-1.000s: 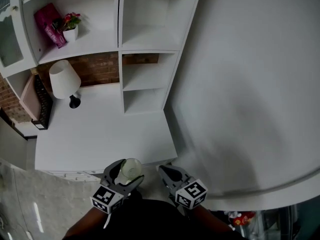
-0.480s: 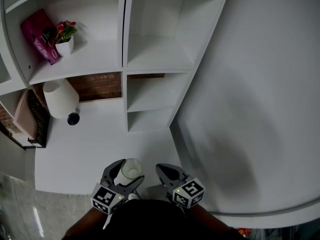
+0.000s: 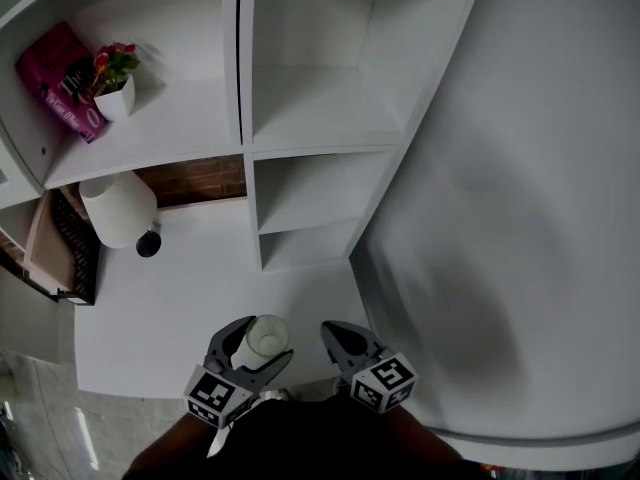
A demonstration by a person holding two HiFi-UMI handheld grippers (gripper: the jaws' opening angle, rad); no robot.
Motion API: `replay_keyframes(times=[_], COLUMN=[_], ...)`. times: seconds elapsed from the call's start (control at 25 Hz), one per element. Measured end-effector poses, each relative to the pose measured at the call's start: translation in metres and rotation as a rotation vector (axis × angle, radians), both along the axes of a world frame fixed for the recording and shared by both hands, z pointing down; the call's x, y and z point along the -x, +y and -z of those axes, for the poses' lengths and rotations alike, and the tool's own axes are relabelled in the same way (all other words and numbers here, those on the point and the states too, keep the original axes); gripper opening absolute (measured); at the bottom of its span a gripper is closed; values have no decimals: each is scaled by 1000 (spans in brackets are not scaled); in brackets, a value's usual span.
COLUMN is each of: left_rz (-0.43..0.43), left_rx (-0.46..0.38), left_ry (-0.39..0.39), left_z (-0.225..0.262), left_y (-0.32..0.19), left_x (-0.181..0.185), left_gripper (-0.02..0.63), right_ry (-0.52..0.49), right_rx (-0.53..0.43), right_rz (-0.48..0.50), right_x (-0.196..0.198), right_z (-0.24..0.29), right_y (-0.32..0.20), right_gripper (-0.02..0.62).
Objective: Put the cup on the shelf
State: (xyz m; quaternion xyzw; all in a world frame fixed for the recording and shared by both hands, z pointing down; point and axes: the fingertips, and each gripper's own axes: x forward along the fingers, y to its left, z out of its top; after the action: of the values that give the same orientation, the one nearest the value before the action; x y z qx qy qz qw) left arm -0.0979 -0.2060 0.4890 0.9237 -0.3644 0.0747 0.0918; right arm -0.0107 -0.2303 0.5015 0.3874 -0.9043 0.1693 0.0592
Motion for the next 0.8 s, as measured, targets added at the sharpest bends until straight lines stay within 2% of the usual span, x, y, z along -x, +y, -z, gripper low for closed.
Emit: replay_keyframes(times=[0.24,0.8], left_rz=[59,161], left_rx=[9,3], left_ry=[-12,-9], left_z=[-1,4], left_y=[-19,-43], left_x=[-2,-46], left_gripper=[365,365], right_ry=[-3,-25], right_rx=[-16,-18], right_rz=[44,128], right_x=[-5,-44], right_z=[8,14], right_y=[-22,-60], right_gripper=[5,5])
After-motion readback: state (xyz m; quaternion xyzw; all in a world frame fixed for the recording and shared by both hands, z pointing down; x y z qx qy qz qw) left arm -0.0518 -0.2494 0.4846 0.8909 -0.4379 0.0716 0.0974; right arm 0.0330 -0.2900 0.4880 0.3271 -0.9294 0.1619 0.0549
